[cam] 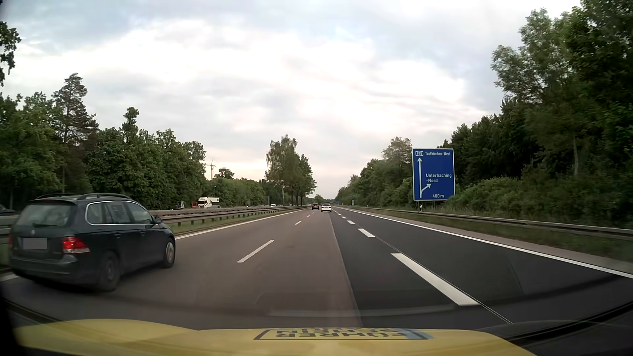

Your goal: Follow the waypoints while adhering to traffic rules and regulations

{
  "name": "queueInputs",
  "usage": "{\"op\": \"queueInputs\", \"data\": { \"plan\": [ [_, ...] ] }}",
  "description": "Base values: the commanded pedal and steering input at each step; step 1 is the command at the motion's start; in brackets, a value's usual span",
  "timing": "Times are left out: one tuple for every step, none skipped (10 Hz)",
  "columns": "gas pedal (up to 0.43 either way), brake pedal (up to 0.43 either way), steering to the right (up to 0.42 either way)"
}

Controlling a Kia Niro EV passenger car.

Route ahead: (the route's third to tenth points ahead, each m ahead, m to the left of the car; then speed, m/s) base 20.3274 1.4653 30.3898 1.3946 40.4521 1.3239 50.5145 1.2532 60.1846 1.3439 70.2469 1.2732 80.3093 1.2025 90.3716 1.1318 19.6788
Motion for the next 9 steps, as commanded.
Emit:
{"op": "queueInputs", "data": {
  "plan": [
    [0.22,0.0,-0.001],
    [0.228,0.0,-0.001],
    [0.228,0.0,-0.001],
    [0.228,0.0,-0.001],
    [0.24,0.0,-0.001],
    [0.24,0.0,-0.002],
    [0.24,0.0,-0.001],
    [0.24,0.0,-0.001],
    [0.24,0.0,-0.001]
  ]
}}
